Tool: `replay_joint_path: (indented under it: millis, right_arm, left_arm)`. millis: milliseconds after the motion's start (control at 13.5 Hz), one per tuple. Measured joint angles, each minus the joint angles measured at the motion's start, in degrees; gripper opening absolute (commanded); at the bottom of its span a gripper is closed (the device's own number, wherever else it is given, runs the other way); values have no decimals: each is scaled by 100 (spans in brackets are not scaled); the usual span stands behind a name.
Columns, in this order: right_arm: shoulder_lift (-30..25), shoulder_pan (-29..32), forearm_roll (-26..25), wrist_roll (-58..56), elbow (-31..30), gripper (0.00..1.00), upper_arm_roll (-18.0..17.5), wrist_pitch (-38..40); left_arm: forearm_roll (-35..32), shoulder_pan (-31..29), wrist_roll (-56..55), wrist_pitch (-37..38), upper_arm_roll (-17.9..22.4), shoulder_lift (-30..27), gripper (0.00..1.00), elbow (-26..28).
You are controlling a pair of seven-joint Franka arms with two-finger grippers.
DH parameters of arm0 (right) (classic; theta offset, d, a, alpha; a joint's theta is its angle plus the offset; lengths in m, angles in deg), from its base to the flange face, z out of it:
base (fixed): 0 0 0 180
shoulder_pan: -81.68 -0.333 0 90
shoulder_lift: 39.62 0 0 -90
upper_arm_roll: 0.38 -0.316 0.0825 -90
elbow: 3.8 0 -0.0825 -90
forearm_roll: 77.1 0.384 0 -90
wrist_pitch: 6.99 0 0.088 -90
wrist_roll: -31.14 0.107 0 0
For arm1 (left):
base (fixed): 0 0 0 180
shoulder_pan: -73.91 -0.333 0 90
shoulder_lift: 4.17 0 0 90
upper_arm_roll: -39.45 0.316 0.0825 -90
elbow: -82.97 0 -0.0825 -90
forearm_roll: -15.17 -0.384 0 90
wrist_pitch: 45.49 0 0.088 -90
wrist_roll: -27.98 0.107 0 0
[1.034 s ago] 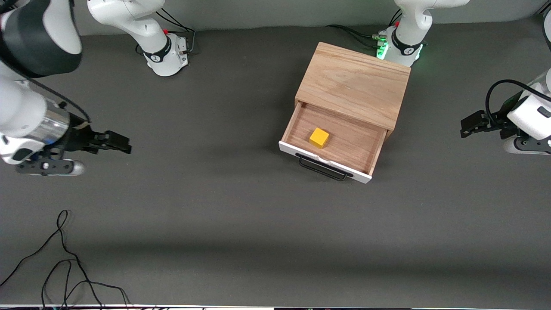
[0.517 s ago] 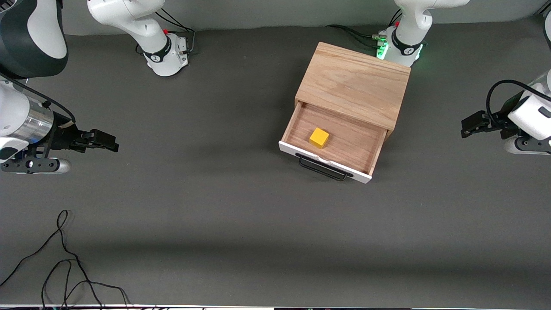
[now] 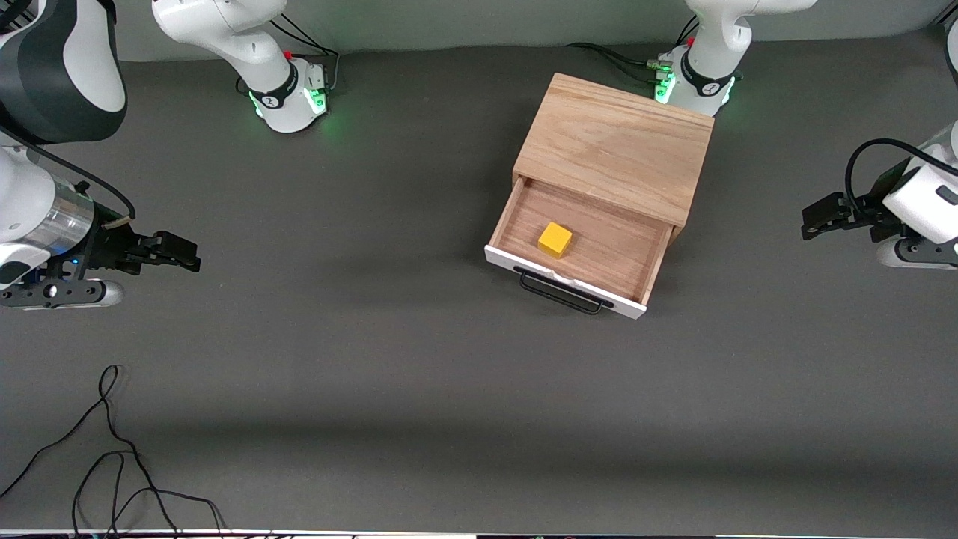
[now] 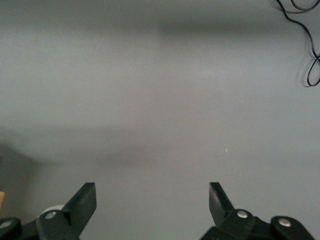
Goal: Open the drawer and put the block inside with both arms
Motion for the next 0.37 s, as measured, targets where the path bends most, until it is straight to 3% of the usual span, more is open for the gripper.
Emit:
replay_joint_path:
  millis: [222, 369]
  right_arm:
    - [31, 494, 0, -37, 0, 100, -425, -34]
    - [31, 563, 0, -47, 0, 100, -489, -34]
  left_arm:
    - [0, 0, 1, 0, 0, 0, 100, 0]
    - [0, 0, 1, 0, 0, 0, 100, 0]
